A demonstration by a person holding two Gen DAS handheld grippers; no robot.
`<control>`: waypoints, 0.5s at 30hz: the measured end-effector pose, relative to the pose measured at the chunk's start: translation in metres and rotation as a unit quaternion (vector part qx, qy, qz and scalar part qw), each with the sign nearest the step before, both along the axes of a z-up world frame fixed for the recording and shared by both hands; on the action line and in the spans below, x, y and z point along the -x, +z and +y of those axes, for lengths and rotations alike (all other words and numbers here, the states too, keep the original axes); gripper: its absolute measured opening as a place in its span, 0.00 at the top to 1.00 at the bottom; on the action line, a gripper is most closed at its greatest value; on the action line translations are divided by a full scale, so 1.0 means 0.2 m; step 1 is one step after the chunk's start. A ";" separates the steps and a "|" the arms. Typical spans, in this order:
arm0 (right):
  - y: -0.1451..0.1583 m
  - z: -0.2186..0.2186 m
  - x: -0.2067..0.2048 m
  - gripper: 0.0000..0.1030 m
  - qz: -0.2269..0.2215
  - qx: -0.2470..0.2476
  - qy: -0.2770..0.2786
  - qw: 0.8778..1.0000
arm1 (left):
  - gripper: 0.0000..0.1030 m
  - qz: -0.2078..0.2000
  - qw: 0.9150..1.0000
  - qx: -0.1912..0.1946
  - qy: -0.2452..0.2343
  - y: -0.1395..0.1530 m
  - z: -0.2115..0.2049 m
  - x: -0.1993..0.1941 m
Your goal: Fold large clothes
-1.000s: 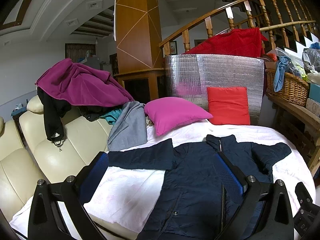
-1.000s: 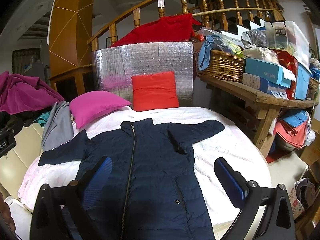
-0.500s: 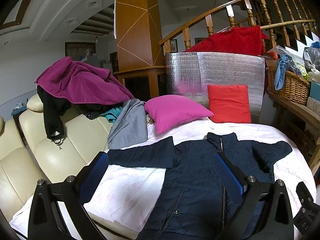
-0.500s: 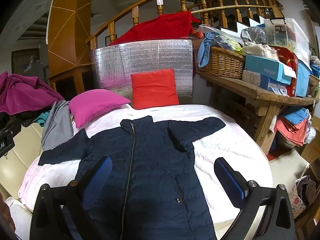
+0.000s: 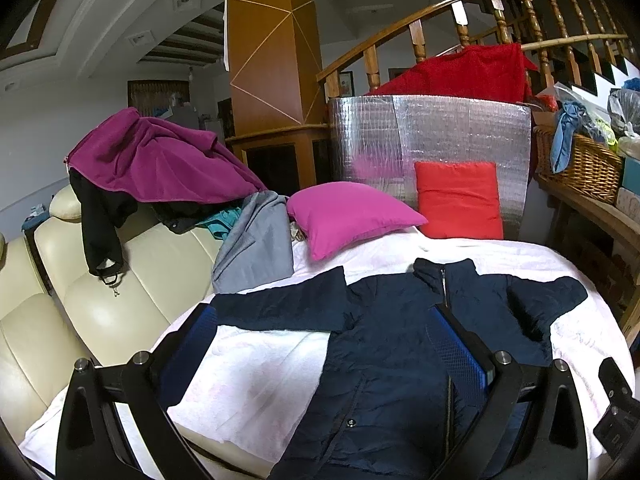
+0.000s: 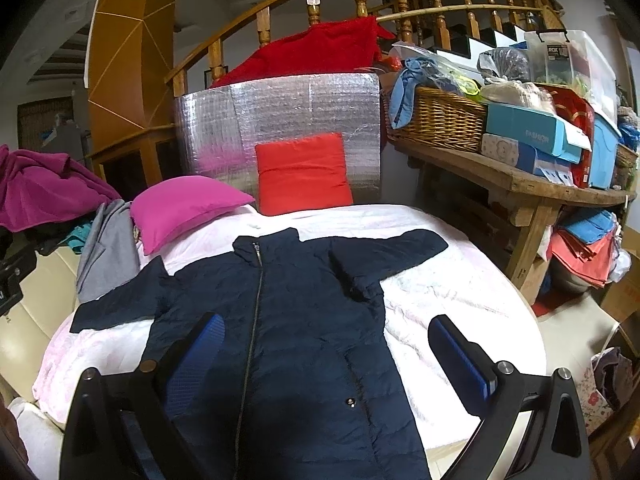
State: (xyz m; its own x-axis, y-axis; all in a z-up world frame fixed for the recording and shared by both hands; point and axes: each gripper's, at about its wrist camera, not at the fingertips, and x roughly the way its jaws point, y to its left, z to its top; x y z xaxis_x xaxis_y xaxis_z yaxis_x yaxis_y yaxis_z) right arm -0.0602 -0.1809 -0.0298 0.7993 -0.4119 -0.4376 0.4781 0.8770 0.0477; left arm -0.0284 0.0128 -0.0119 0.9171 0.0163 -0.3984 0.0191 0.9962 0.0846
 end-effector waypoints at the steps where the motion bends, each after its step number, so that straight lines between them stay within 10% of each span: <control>1: 0.00 -0.02 -0.01 0.00 -0.003 -0.005 -0.002 1.000 | 0.00 0.002 1.000 -0.001 0.000 0.00 0.00 -0.01; 11: -0.06 -0.27 -0.17 0.00 0.030 -0.017 -0.026 0.999 | 0.00 0.031 0.999 -0.019 -0.008 -0.09 -0.14 -0.21; 15: -0.12 -0.47 -0.26 0.00 0.018 -0.044 -0.011 0.999 | 0.00 0.111 0.993 -0.007 -0.043 -0.24 -0.24 -0.44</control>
